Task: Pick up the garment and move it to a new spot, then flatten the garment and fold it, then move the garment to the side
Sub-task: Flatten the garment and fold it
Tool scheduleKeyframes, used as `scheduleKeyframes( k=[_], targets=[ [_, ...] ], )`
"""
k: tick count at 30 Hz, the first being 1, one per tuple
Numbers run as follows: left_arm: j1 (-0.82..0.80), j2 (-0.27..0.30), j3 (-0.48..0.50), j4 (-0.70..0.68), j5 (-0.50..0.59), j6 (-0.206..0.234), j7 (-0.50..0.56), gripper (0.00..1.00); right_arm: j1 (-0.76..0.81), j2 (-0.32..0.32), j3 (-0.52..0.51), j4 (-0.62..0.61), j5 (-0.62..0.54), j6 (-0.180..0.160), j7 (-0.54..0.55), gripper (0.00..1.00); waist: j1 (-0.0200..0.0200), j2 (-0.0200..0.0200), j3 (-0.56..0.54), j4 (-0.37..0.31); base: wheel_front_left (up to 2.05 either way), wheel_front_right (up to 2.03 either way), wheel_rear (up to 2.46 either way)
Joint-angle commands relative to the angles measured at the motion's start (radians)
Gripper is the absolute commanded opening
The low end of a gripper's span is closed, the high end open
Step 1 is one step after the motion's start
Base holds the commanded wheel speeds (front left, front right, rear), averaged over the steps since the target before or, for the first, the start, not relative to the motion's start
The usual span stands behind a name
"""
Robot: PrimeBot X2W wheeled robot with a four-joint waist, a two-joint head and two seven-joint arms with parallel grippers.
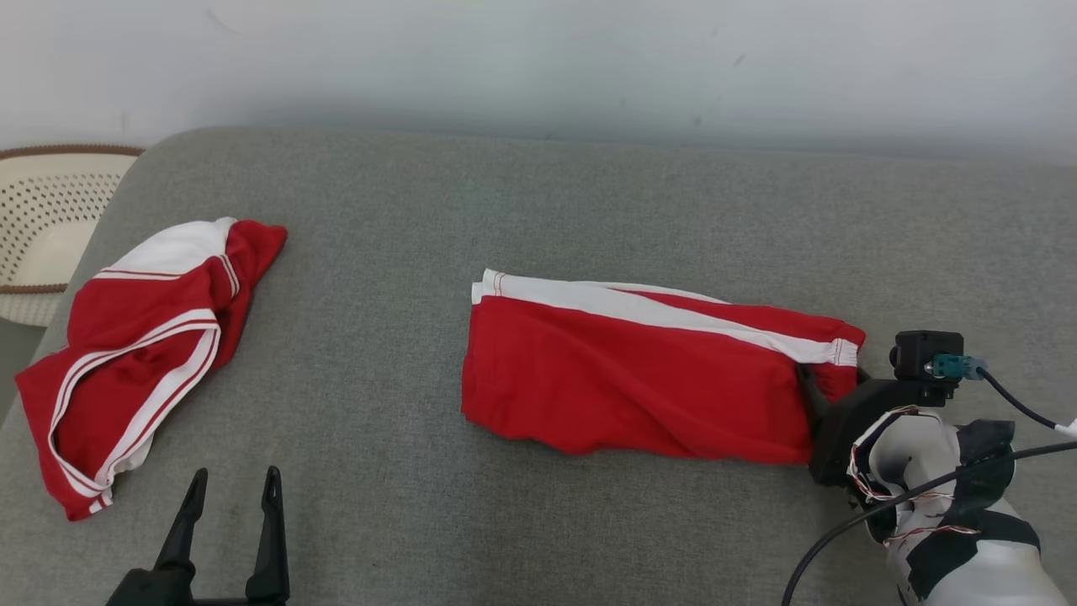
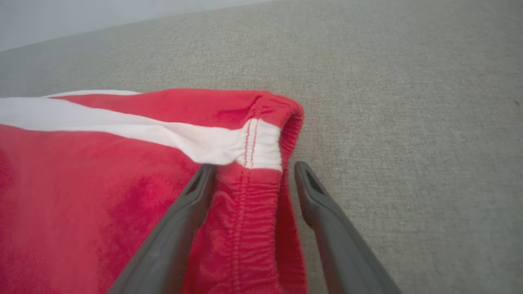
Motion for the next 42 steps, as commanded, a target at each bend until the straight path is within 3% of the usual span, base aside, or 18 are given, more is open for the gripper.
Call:
scheduleKeyframes(
  k=[1,12,13,14,15,18,30,36,42],
  targets=[
    [-0.014,0.000,0.002,0.003,0.005,0.000,-0.008,1.00,-0.018,0.003,0.011,0.028,0.008,0.000,-0.006,1.00,-0.0003,-0.0002,0.026,0.022,0.00,0.00,0.00],
    [-0.043,-0.016,0.011,0.010,0.020,-0.010,-0.009,1.00,-0.051,0.034,0.079,0.187,0.086,0.000,0.033,1.00,-0.0003,-0.0002,0.045,0.008,0.00,0.00,0.00],
    [-0.043,-0.016,0.014,0.013,0.021,-0.012,-0.009,1.00,-0.051,0.039,0.087,0.191,0.093,0.000,0.034,0.89,-0.0003,-0.0002,0.042,0.005,0.00,0.00,0.00],
    [-0.043,-0.016,0.016,0.015,0.021,-0.015,-0.009,1.00,-0.052,0.043,0.097,0.186,0.101,0.000,0.023,0.31,-0.0003,-0.0002,0.040,0.002,0.00,0.00,0.00],
    [-0.041,-0.016,0.018,0.017,0.022,-0.014,-0.010,1.00,-0.054,0.042,0.105,0.179,0.109,0.000,0.007,0.00,-0.0003,-0.0002,0.037,0.000,0.00,0.00,0.00],
    [-0.033,-0.018,0.024,0.021,0.023,-0.017,-0.010,1.00,-0.056,0.021,0.124,0.171,0.132,0.000,-0.023,0.00,-0.0003,-0.0002,0.022,-0.009,0.00,0.00,0.00],
    [0.013,-0.029,0.029,0.002,0.022,-0.017,-0.010,1.00,-0.042,-0.180,0.156,0.175,0.223,0.000,-0.044,0.00,-0.0003,-0.0002,-0.014,-0.048,0.00,0.00,0.00],
    [0.020,-0.032,0.031,0.000,0.018,-0.018,-0.010,1.00,-0.047,-0.196,0.194,0.097,0.296,0.000,0.000,0.00,-0.0003,-0.0002,-0.017,-0.078,0.00,0.00,0.00],
    [0.011,-0.037,0.027,0.006,0.016,-0.023,-0.010,1.00,-0.014,-0.198,0.281,-0.119,0.501,0.000,0.142,0.00,-0.0003,-0.0002,-0.025,-0.103,0.00,0.00,0.00]
  ],
)
